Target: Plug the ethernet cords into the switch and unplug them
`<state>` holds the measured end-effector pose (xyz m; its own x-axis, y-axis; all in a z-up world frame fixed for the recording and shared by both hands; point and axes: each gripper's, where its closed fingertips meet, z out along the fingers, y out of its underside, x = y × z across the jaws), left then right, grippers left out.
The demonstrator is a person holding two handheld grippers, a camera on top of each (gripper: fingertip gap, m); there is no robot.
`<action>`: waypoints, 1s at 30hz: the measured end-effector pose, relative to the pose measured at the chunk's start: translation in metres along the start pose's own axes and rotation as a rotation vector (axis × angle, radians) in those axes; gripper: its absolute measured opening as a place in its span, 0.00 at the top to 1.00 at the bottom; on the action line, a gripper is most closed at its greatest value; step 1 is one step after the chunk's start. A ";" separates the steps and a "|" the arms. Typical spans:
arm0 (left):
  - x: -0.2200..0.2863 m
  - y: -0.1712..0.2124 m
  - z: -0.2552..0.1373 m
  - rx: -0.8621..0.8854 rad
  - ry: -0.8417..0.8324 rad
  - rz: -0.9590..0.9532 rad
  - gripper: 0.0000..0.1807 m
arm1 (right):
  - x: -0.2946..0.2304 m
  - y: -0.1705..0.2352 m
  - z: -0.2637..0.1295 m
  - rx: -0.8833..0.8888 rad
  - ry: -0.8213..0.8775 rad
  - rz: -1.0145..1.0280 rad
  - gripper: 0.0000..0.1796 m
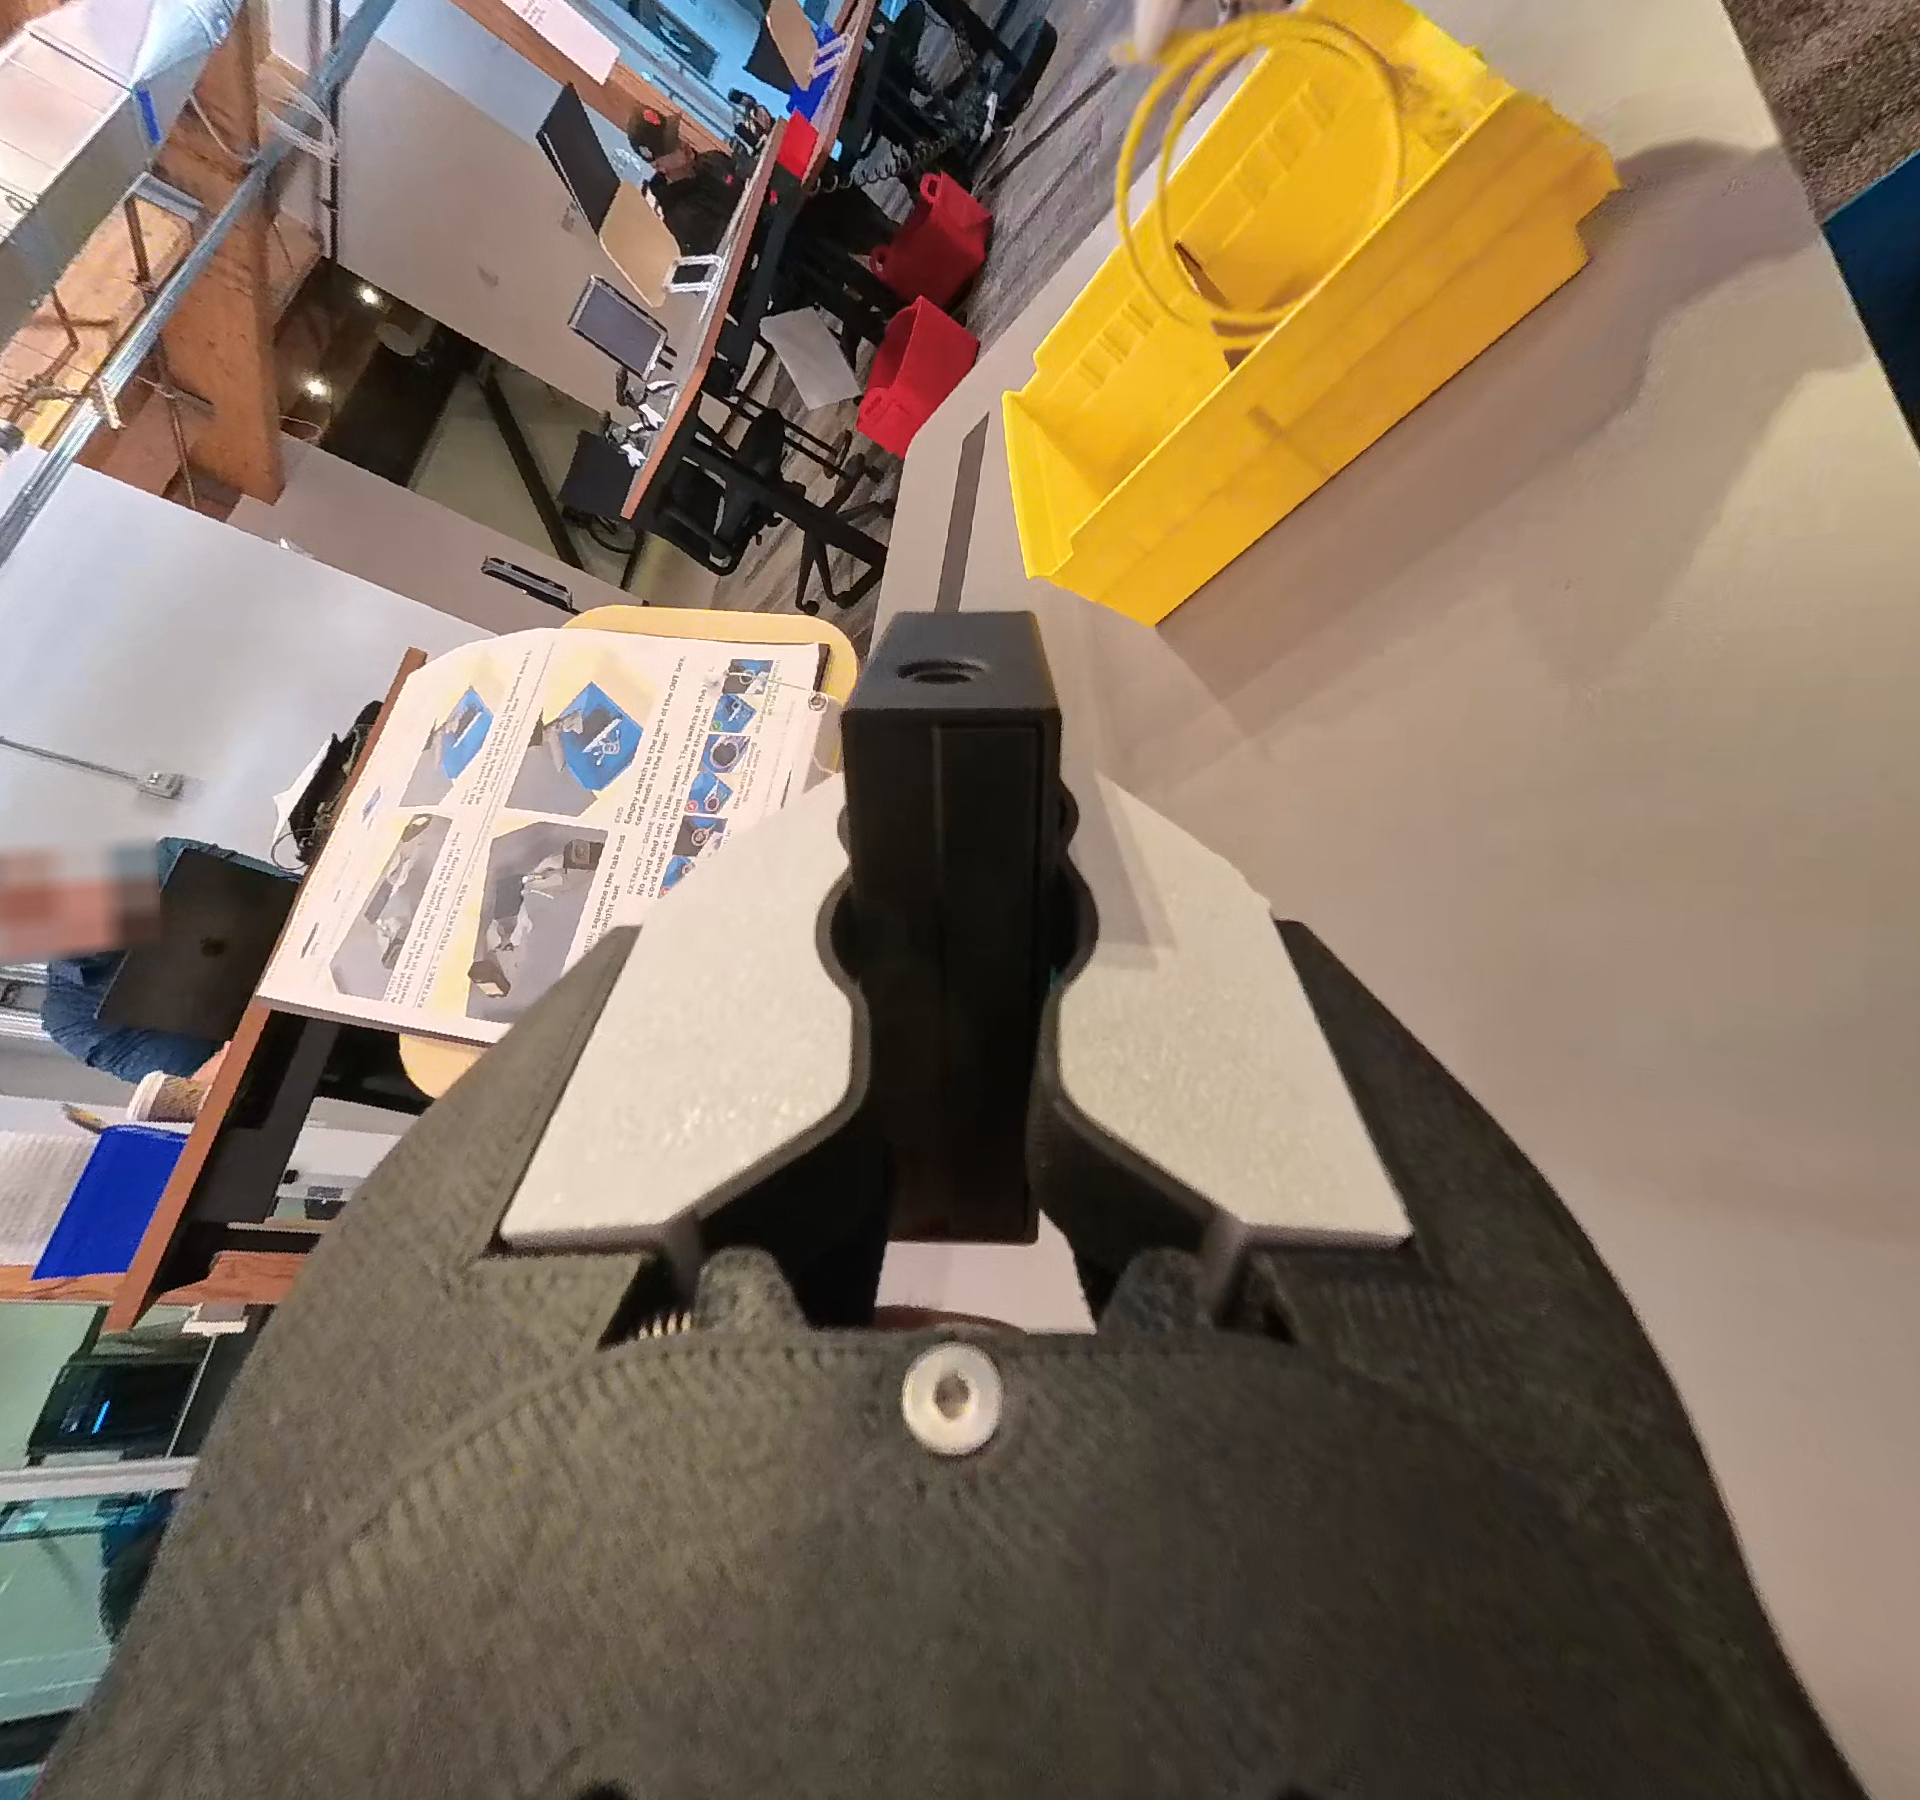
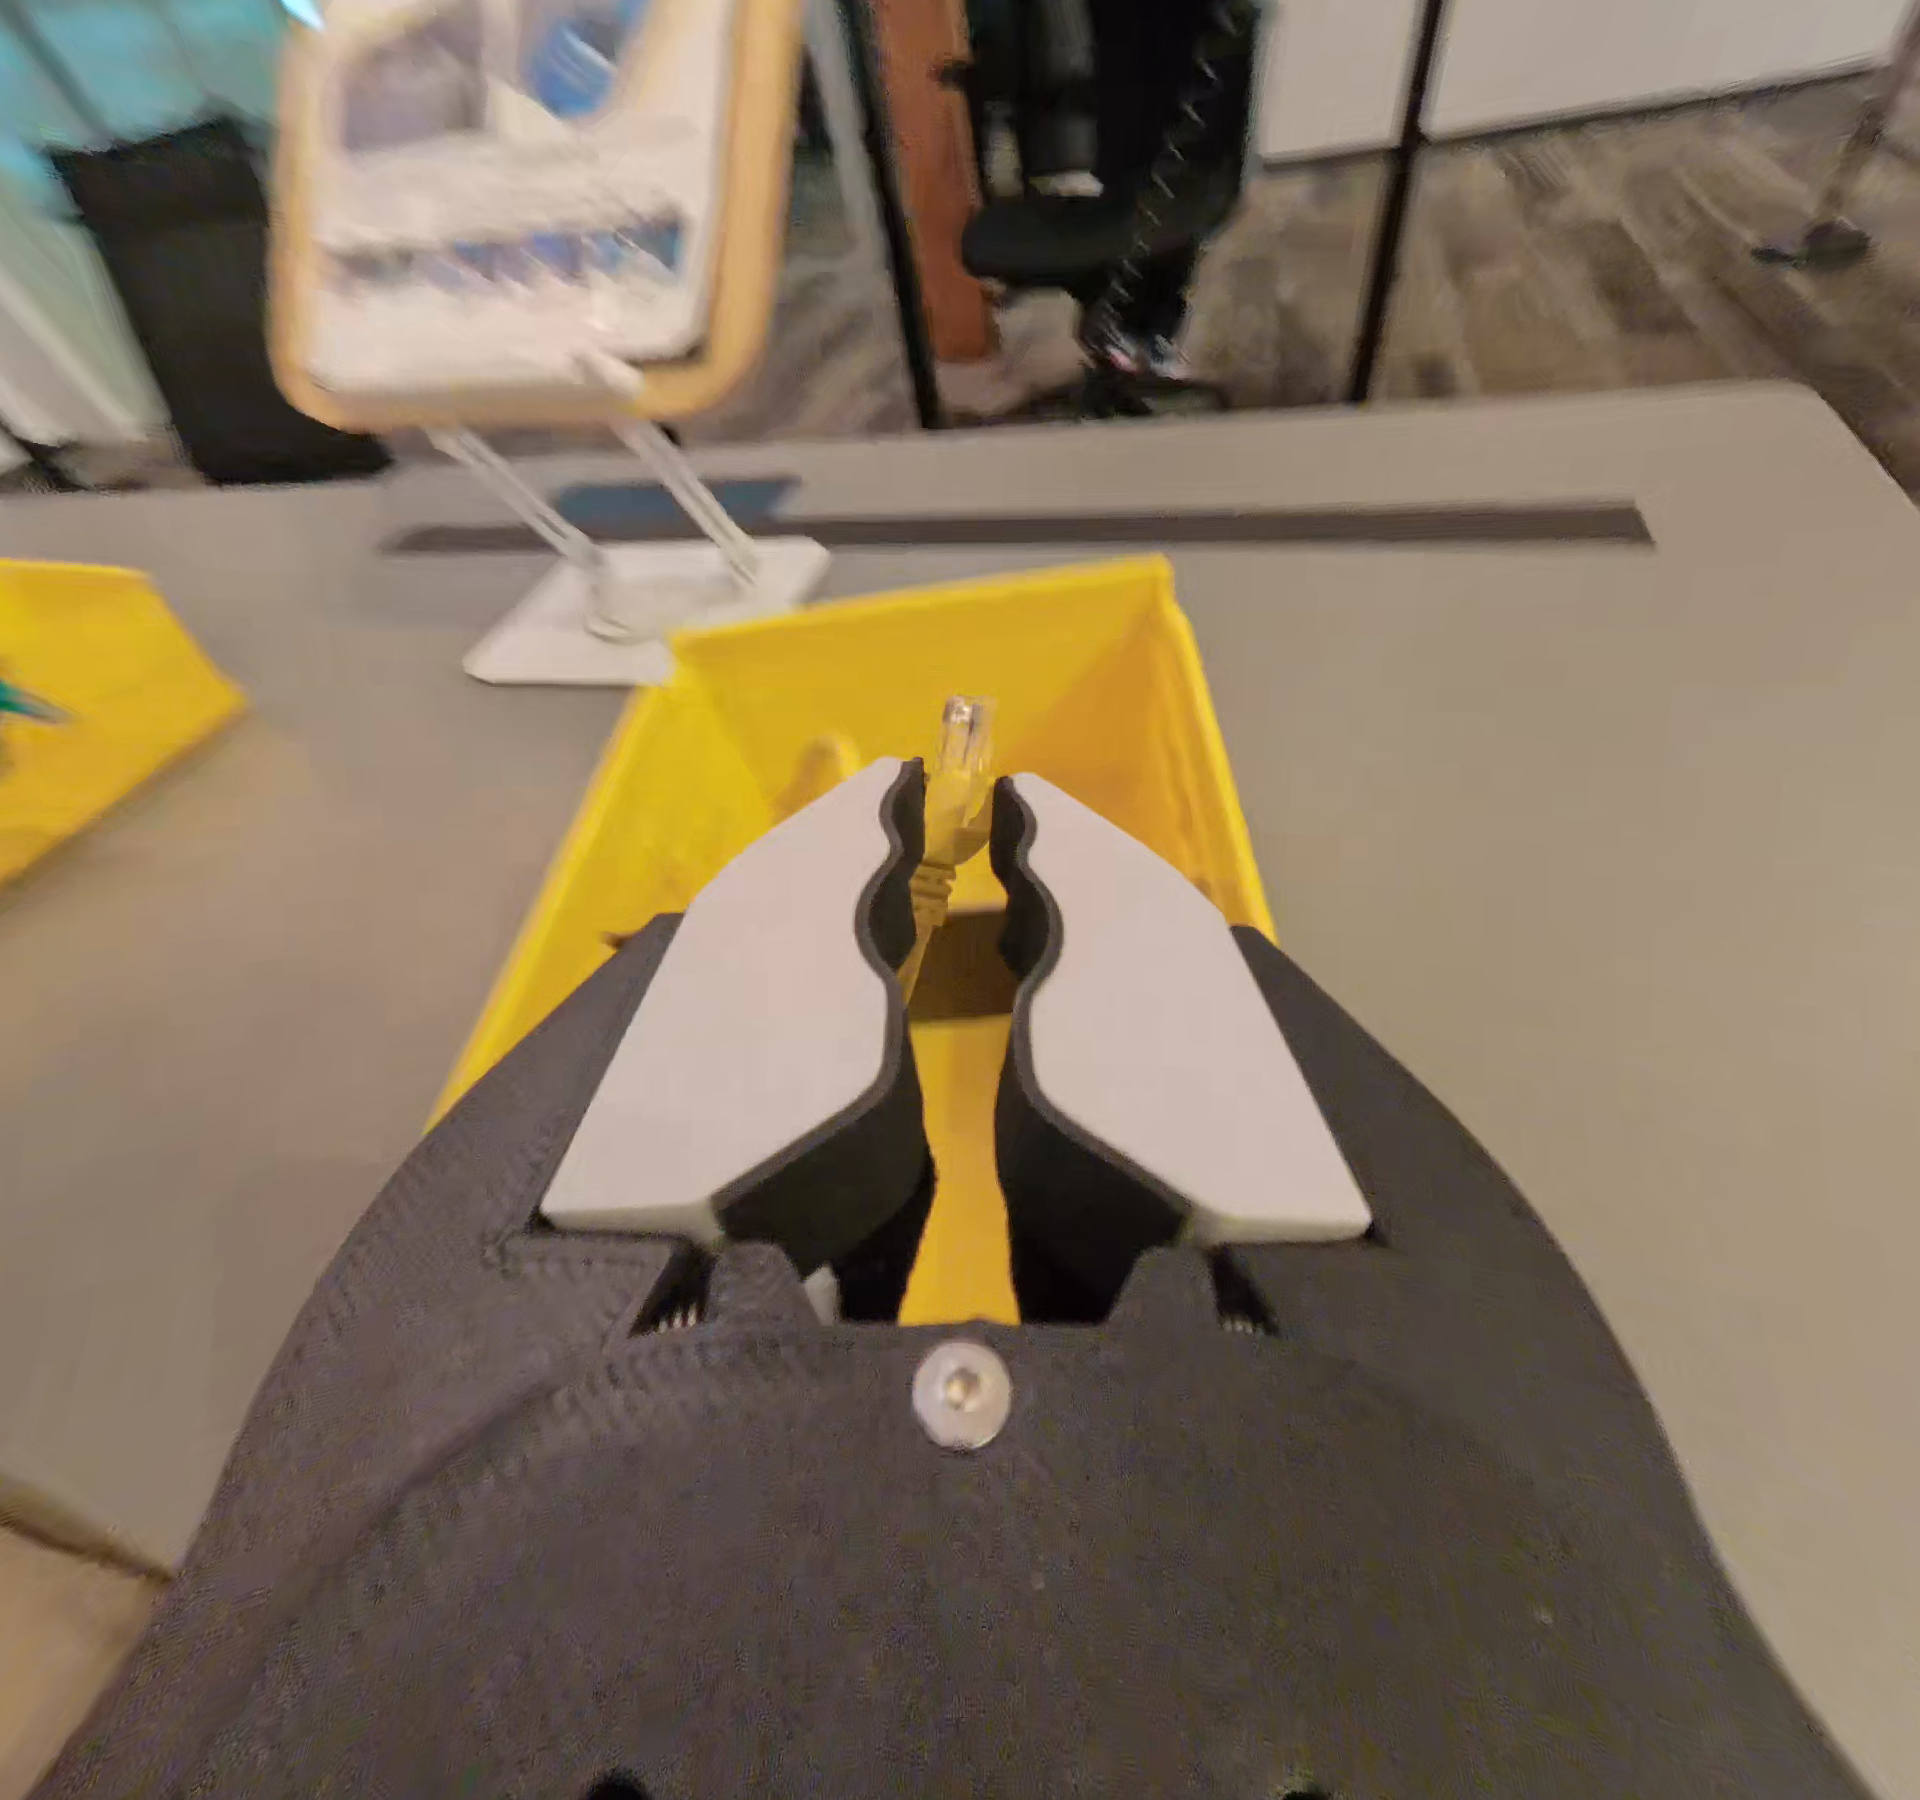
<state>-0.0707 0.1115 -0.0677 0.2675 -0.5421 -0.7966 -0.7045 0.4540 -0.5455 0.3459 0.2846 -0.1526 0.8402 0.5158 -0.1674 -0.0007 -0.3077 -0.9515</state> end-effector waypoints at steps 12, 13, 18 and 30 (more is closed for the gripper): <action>0.007 0.009 0.007 -0.016 0.023 -0.009 0.84 | 0.052 0.107 -0.007 -0.608 0.446 -0.465 0.87; 0.006 0.009 0.007 -0.012 0.013 -0.010 0.84 | 0.051 0.104 -0.009 -0.604 0.449 -0.492 0.83; 0.003 0.006 0.005 0.035 0.006 -0.033 0.84 | 0.006 0.055 -0.015 -0.473 0.398 -0.618 0.68; 0.023 -0.049 -0.004 0.182 0.041 0.056 0.84 | -0.408 -0.024 0.014 0.248 -0.513 -1.229 0.74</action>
<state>-0.0326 0.0742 -0.0585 0.2019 -0.5390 -0.8177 -0.5863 0.6023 -0.5418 -0.0042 0.0931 -0.0656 0.0732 0.6045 0.7933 0.4553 0.6874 -0.5658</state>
